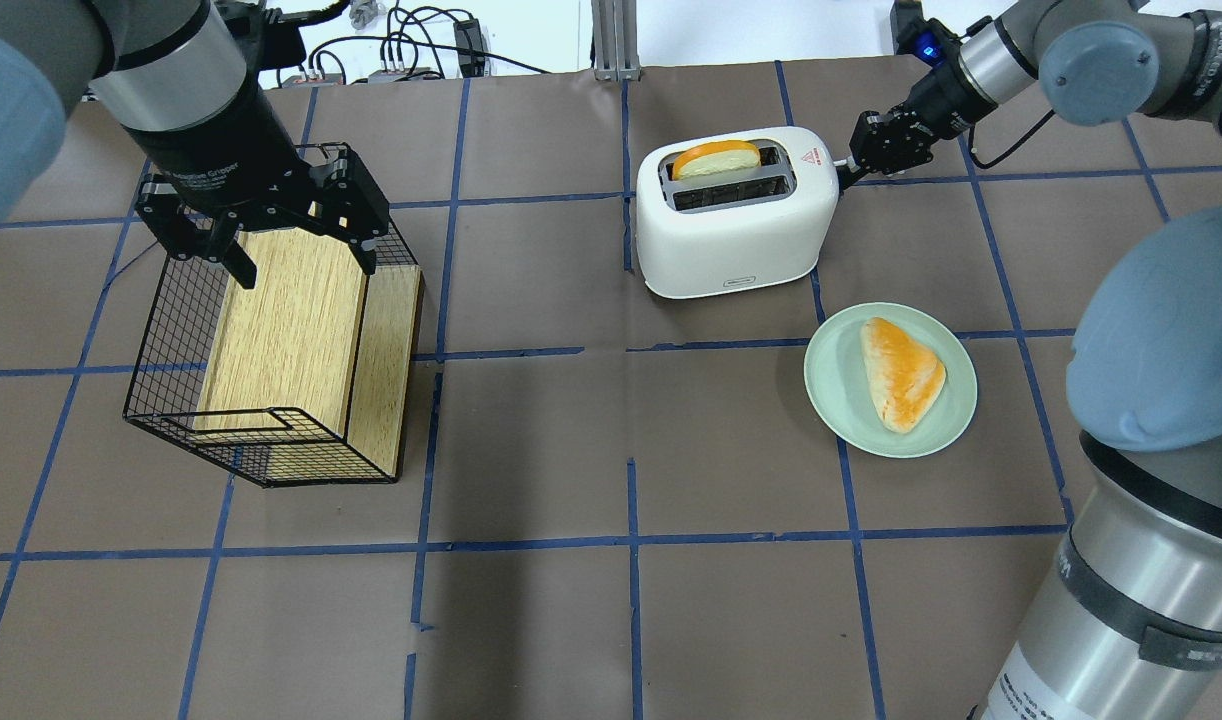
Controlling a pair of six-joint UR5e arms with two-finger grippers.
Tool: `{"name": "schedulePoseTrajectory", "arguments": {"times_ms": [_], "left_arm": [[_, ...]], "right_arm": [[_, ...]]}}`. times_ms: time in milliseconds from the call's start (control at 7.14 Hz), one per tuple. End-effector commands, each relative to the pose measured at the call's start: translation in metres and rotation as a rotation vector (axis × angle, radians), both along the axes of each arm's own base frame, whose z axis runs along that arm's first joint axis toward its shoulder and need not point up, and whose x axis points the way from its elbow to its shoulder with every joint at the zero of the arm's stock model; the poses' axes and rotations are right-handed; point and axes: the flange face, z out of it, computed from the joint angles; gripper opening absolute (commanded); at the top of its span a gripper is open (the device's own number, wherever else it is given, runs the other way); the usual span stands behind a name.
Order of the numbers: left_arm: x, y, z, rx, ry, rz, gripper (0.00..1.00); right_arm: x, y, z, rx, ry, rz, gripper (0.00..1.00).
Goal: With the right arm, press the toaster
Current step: 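Lift the right gripper up and away from the toaster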
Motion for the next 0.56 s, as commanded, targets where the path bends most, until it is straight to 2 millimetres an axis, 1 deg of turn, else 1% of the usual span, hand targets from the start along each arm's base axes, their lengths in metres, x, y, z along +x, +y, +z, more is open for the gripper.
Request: {"name": "schedulePoseTrajectory", "arguments": {"times_ms": [0,140,280,420], "left_arm": [[0.0,0.0,0.0,0.001,0.0,0.0,1.0],[0.0,0.0,0.0,0.001,0.0,0.0,1.0],[0.0,0.0,0.0,0.001,0.0,0.0,1.0],[0.0,0.0,0.0,0.001,0.0,0.0,1.0]], "right_arm": [[-0.002,-0.008,0.023,-0.009,0.038,-0.032,0.14],[-0.003,-0.012,0.057,-0.017,0.176,-0.038,0.75],[0.008,-0.006,0.106,-0.041,0.385,0.014,1.0],[0.04,0.005,0.157,-0.091,0.577,0.09,1.0]]}}
